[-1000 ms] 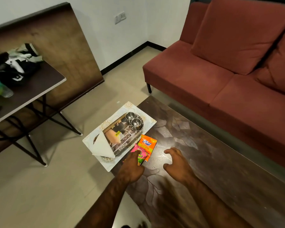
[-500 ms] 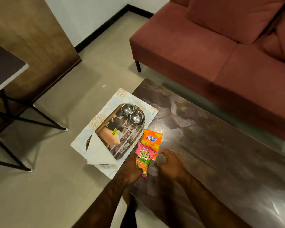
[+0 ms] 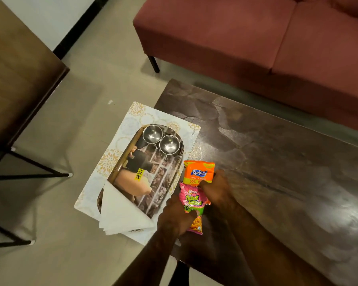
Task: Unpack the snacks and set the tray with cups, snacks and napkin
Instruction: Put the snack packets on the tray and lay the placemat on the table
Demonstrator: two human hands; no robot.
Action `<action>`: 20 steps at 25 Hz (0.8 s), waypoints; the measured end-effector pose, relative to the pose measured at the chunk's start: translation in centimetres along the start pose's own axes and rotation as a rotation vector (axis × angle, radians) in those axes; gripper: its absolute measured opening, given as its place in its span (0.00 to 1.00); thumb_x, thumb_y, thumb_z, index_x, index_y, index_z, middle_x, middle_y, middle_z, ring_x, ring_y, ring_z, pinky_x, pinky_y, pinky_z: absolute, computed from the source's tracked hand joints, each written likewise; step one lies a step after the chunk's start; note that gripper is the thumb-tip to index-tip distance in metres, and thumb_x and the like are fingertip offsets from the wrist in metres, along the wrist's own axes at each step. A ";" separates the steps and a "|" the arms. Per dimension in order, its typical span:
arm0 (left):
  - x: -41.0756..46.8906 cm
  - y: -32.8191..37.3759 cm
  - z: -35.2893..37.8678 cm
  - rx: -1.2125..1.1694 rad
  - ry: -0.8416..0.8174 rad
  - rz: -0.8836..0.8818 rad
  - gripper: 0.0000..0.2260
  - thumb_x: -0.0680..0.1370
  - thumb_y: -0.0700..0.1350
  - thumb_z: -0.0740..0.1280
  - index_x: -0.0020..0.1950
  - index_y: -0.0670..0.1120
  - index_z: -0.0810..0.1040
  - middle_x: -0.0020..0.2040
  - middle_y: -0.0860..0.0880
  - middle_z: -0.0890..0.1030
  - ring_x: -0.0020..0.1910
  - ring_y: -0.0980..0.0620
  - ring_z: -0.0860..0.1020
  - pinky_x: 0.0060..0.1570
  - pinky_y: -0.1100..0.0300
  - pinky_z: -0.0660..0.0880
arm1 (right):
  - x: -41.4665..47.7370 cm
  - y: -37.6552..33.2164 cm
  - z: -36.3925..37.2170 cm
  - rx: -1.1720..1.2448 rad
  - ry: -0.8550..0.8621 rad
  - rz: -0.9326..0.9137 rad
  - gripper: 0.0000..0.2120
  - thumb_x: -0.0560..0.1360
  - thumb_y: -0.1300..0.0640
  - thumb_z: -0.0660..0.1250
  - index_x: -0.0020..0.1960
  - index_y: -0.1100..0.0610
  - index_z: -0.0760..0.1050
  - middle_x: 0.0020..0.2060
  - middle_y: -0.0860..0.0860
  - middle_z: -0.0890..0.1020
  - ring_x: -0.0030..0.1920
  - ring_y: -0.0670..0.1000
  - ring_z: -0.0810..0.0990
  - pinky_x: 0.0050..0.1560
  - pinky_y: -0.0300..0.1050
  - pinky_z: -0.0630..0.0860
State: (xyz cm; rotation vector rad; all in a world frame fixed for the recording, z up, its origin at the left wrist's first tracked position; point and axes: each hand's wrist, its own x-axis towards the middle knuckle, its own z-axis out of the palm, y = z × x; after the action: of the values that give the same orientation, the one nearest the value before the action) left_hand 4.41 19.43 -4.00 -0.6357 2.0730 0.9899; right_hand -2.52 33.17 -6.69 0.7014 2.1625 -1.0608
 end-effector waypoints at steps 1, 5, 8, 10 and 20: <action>0.3 0.0 0.5 0.036 0.034 -0.019 0.35 0.70 0.54 0.74 0.74 0.49 0.65 0.67 0.47 0.75 0.65 0.43 0.76 0.64 0.47 0.73 | 0.3 0.1 0.5 -0.004 0.025 0.009 0.24 0.74 0.53 0.71 0.67 0.57 0.70 0.63 0.57 0.82 0.63 0.61 0.83 0.65 0.61 0.79; 1.5 -0.2 1.3 0.095 0.083 -0.037 0.32 0.69 0.51 0.74 0.69 0.45 0.67 0.63 0.44 0.75 0.63 0.42 0.76 0.61 0.48 0.74 | 1.5 0.3 2.1 0.037 0.107 0.066 0.27 0.75 0.52 0.73 0.70 0.59 0.68 0.66 0.59 0.81 0.65 0.63 0.82 0.67 0.61 0.79; 1.9 -0.7 0.6 -0.028 -0.004 0.064 0.34 0.66 0.48 0.74 0.71 0.52 0.70 0.61 0.47 0.80 0.60 0.45 0.80 0.60 0.48 0.76 | 1.8 0.2 2.3 0.258 0.088 0.166 0.12 0.77 0.59 0.72 0.59 0.59 0.79 0.51 0.58 0.86 0.51 0.59 0.87 0.54 0.52 0.84; 1.6 -0.8 -0.3 -0.177 -0.099 0.122 0.34 0.63 0.46 0.74 0.69 0.54 0.73 0.57 0.50 0.84 0.57 0.49 0.82 0.60 0.48 0.77 | 1.2 0.3 2.0 0.406 0.067 0.209 0.05 0.78 0.63 0.68 0.45 0.57 0.79 0.38 0.55 0.84 0.36 0.55 0.83 0.37 0.44 0.81; 1.2 -2.4 -15.3 -0.386 0.065 0.110 0.24 0.64 0.39 0.73 0.58 0.51 0.79 0.50 0.49 0.86 0.48 0.49 0.85 0.47 0.52 0.81 | -6.4 -0.1 4.2 0.781 0.105 0.297 0.09 0.79 0.63 0.61 0.46 0.53 0.78 0.38 0.56 0.86 0.38 0.58 0.85 0.46 0.63 0.84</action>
State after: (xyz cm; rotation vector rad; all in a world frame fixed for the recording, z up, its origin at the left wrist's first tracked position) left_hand -0.89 5.52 0.58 -0.7604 2.0044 1.4707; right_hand 2.91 28.42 -4.04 1.3950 1.6019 -1.7306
